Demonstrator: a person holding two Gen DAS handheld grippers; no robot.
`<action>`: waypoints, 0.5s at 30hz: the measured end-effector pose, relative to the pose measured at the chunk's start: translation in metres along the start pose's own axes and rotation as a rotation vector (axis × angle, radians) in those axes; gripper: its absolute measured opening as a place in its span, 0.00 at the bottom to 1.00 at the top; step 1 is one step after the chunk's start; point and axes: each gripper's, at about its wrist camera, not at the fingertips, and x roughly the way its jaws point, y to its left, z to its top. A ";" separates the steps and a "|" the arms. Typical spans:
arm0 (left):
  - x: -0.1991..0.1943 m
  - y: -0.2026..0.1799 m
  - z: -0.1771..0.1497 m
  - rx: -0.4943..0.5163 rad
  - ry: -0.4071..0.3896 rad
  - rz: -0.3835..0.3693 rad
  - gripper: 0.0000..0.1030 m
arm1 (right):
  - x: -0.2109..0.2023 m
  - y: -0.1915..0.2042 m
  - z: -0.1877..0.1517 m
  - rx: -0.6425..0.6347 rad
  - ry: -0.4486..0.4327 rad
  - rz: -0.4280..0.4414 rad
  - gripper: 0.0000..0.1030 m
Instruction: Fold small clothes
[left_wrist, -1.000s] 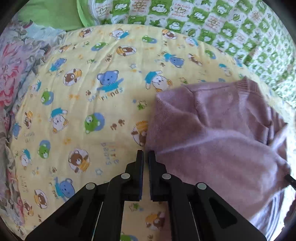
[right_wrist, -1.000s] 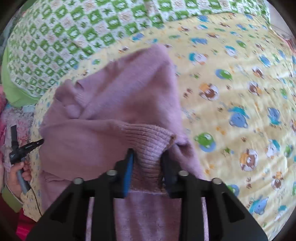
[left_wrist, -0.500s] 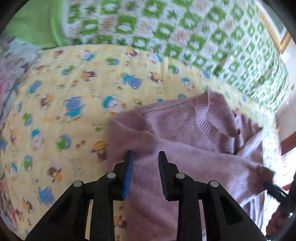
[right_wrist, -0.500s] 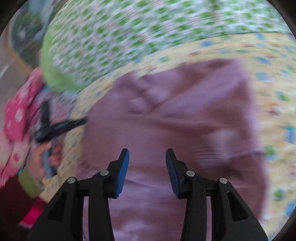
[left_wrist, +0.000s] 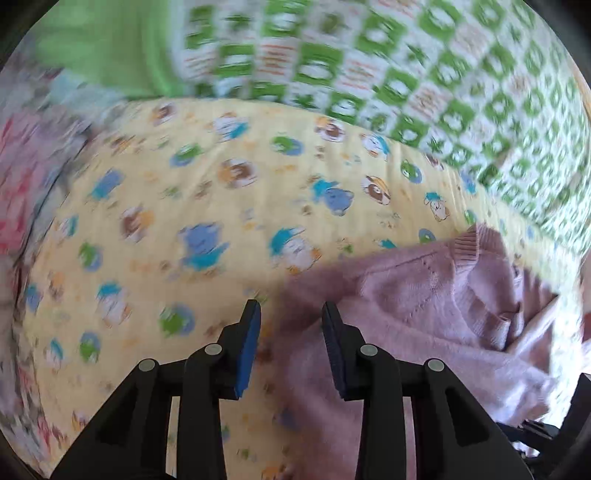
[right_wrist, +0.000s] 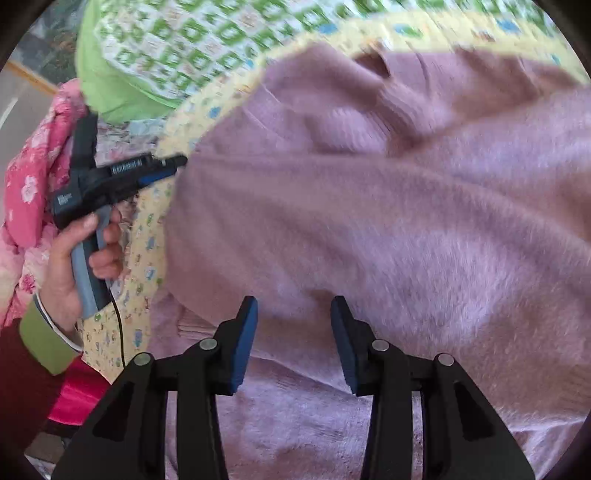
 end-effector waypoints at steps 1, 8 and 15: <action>-0.007 0.005 -0.006 -0.016 -0.003 -0.015 0.35 | -0.003 0.004 0.004 -0.015 -0.009 0.009 0.41; -0.047 -0.001 -0.087 -0.028 0.030 -0.139 0.44 | 0.018 0.065 0.068 -0.155 -0.036 0.109 0.41; -0.032 -0.018 -0.150 0.006 0.101 -0.085 0.45 | 0.069 0.110 0.123 -0.213 0.006 0.127 0.41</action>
